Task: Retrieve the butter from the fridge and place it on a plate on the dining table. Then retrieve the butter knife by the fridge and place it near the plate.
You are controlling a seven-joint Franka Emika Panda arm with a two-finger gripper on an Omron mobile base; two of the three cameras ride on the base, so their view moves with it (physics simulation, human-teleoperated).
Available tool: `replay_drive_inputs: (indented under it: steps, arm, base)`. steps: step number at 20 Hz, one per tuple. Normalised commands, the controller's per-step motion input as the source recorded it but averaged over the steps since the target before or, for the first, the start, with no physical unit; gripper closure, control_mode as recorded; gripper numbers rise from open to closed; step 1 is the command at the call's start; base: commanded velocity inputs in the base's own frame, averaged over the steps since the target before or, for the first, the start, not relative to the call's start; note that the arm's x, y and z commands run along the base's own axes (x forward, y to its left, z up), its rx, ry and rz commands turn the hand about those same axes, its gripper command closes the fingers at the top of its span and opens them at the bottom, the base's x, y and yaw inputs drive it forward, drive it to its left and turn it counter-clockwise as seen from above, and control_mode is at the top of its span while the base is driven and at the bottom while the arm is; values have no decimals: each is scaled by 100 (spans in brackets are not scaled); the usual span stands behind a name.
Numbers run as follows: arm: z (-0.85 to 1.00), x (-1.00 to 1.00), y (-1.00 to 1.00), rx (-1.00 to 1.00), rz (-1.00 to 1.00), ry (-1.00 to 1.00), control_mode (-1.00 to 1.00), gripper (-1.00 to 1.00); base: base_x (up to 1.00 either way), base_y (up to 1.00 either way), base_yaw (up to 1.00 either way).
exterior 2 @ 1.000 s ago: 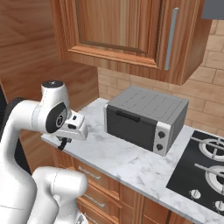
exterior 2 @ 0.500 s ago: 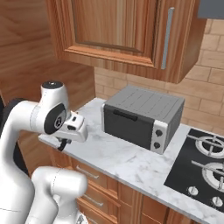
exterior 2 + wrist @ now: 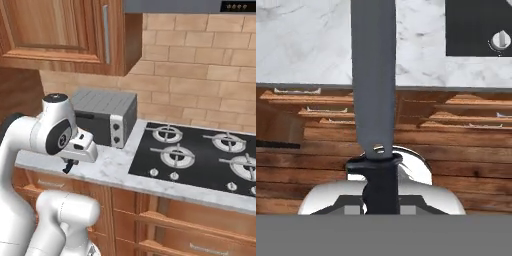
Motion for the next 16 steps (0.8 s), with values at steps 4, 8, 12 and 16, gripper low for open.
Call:
replay_drive_inputs:
  steps: [4,8,12,16]
  arm:
    - [0,0,0,0,0,0,100,100]
    - [0,0,0,0,0,0,100,100]
    - [0,0,0,0,0,0,100,100]
    - [0,0,0,0,0,0,100,100]
  base:
    - [0,-100,-60]
    - [0,-100,-62]
    - [0,-100,-69]
    - [2,-100,-75]
